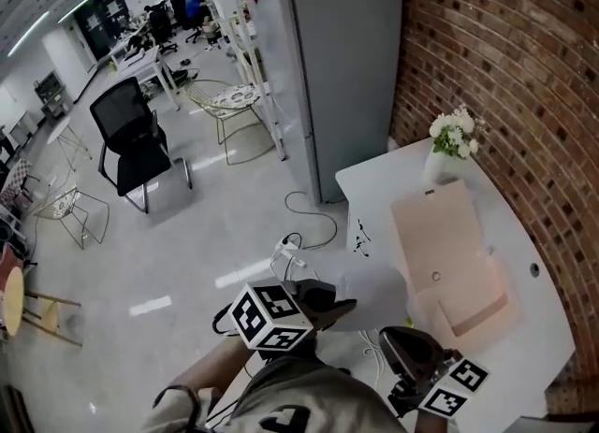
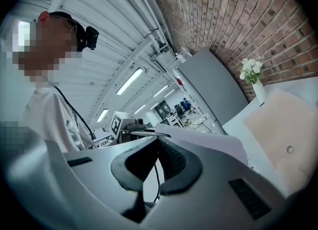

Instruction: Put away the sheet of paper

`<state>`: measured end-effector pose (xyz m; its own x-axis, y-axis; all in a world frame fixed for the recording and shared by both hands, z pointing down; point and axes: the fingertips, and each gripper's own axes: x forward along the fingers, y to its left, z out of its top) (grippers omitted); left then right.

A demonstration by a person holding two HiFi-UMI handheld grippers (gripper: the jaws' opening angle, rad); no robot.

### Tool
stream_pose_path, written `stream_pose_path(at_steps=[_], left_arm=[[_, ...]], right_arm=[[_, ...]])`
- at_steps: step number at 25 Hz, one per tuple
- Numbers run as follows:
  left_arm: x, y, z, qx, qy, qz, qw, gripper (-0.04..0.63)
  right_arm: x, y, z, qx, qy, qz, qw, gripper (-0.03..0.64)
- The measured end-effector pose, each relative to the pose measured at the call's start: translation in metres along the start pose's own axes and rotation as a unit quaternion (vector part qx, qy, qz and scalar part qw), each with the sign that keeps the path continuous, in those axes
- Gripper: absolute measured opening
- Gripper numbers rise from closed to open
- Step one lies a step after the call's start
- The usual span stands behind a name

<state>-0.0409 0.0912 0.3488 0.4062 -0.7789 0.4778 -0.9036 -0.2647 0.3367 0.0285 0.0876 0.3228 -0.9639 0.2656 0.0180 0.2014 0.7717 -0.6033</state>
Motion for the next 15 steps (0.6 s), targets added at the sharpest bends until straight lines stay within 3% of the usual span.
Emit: stream_pose_path(at_steps=[4,8,15], left_arm=[[-0.001,0.010,0.000,-0.007,-0.008,0.004,0.9999,0.014],[0.002,0.025,0.003,-0.007,-0.010,-0.008,0.9999,0.014],[0.019,0.068,0.026,0.003,-0.013,-0.072,0.9973,0.014]], right_arm=[[0.012,-0.002,0.001,-0.004,0.012,0.012,1.000,0.023],[0.020,-0.007,0.010,-0.008,0.001,-0.007,1.000,0.023],[0.042,-0.041,0.027,-0.008,-0.017,-0.070,0.997,0.023]])
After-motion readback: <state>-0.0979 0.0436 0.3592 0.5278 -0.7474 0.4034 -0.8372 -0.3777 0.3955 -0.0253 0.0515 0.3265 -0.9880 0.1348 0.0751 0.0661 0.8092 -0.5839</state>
